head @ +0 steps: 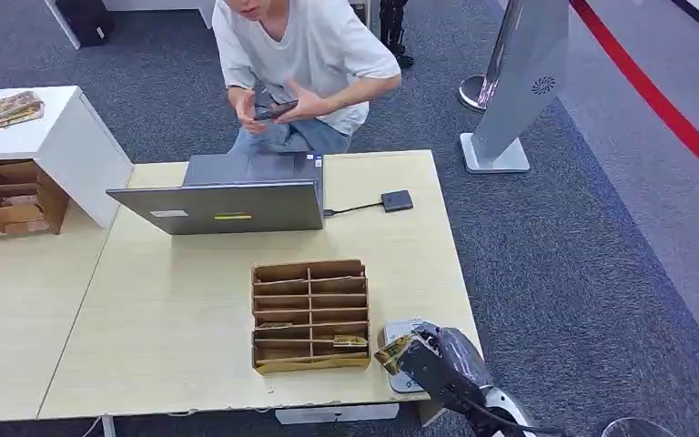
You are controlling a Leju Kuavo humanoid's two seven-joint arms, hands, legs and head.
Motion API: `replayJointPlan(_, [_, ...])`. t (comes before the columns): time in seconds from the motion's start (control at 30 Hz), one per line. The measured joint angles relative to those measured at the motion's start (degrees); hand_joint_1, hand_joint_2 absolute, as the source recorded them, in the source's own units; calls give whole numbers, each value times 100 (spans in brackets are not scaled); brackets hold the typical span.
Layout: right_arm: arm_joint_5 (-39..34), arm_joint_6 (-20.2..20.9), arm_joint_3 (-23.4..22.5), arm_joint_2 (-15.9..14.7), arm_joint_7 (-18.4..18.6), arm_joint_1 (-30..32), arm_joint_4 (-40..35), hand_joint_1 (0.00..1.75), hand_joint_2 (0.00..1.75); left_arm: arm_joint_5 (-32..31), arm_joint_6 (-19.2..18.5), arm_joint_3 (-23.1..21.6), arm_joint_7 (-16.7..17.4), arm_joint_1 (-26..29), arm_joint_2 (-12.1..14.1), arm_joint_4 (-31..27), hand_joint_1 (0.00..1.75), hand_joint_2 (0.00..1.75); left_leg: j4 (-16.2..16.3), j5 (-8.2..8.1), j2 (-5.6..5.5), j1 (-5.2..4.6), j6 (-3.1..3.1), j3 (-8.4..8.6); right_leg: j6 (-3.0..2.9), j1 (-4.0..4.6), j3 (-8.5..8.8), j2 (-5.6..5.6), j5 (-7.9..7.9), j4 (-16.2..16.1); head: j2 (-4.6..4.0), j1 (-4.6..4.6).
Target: Pass the card to the sensor for recognition and then transmit it.
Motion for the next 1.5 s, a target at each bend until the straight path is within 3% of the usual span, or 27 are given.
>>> replayJointPlan(0.87, [168,-87,-278,225,173,-45,262,175,175,-50,-13,0,46,-1,-2,0,0,0,0,0,0,0,0,0,0,0,0,0,0,0,0,0])
replayJointPlan(1.5, [278,-70,-501,564,282,-345,918,175,175,-144,-79,-2,101,-15,-4,0,0,0,0,1,0,0,0,1,0,0,0,0,0,0,0,0])
